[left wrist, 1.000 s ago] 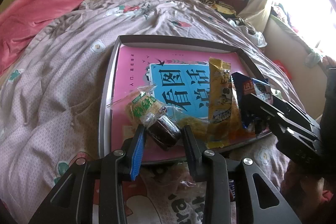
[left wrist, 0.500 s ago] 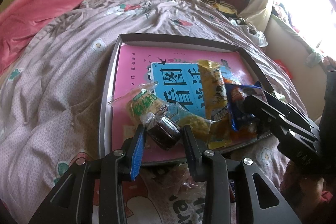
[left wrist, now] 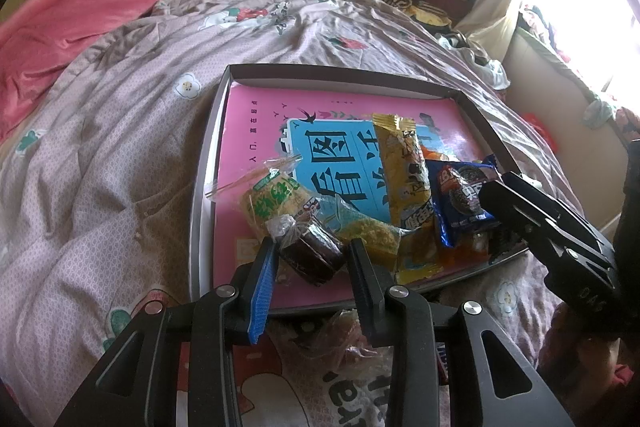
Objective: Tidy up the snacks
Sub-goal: 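Lower and release the cookie pack with the right tool while the left tool releases the dark snack, then pull both tools back and move them toward the Snickers bar and candy bag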
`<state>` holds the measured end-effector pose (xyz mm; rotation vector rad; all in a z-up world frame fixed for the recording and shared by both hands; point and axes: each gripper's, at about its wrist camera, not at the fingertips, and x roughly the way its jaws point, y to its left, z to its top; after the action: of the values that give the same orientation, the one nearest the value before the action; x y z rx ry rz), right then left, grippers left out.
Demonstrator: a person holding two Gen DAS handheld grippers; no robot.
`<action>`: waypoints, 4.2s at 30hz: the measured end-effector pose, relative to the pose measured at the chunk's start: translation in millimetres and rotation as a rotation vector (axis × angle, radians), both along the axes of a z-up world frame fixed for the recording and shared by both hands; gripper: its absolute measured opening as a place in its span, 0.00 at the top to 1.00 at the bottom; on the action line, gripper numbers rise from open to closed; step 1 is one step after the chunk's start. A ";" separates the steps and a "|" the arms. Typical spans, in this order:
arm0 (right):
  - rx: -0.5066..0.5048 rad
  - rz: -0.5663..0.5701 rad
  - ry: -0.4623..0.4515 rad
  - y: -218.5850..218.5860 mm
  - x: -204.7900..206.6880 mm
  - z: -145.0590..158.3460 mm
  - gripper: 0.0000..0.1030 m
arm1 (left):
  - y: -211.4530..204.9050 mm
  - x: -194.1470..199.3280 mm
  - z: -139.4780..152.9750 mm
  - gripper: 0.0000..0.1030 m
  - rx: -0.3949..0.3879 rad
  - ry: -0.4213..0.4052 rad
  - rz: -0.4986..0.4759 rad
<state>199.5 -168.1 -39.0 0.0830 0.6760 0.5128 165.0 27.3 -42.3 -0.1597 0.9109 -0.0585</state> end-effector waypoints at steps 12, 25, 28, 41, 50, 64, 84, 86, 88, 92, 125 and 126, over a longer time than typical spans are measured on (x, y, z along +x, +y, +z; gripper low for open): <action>0.007 -0.005 0.007 -1.6 -1.6 -0.3 0.38 | 1.7 -0.4 1.8 0.63 -0.006 -0.012 -0.003; 0.015 -0.017 -0.010 -6.1 -4.9 4.1 0.32 | 0.8 -6.4 13.5 0.45 -0.014 -0.041 0.003; 0.016 -0.018 -0.013 -6.7 -5.1 5.0 0.32 | 1.3 -6.7 15.1 0.41 -0.014 -0.042 0.010; 0.019 -0.027 -0.020 -9.2 -7.8 8.4 0.28 | 4.5 -10.7 25.3 0.31 -0.030 -0.060 0.027; 0.025 -0.030 -0.032 -10.9 -13.2 13.9 0.26 | 3.2 -14.1 32.5 0.27 -0.031 -0.072 0.026; 0.030 -0.011 -0.050 -10.3 -24.1 24.4 0.21 | 2.3 -18.7 36.9 0.25 -0.033 -0.068 0.024; 0.018 -0.006 -0.037 -11.0 -42.1 32.0 0.21 | 0.4 -41.4 42.5 0.25 -0.023 -0.070 -0.005; 0.017 -0.005 -0.028 -11.8 -44.5 31.5 0.21 | -0.1 -44.2 41.1 0.25 -0.020 -0.066 -0.013; 0.013 -0.003 -0.019 -11.5 -46.8 30.5 0.20 | -0.2 -45.6 39.3 0.25 -0.019 -0.061 -0.019; 0.005 0.008 -0.009 -7.7 -52.5 28.8 0.21 | -0.9 -50.4 36.8 0.25 -0.012 -0.057 -0.033; -0.193 0.100 0.148 28.7 -75.6 -24.2 0.25 | -4.4 -55.0 4.6 0.25 -0.013 0.025 -0.073; -0.202 0.103 0.152 30.8 -75.2 -26.5 0.30 | -4.9 -54.7 3.6 0.25 -0.016 0.028 -0.074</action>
<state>124.3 -137.3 -65.5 -0.1045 0.8807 0.5381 110.3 22.4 -38.7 -0.1422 0.9442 -0.1324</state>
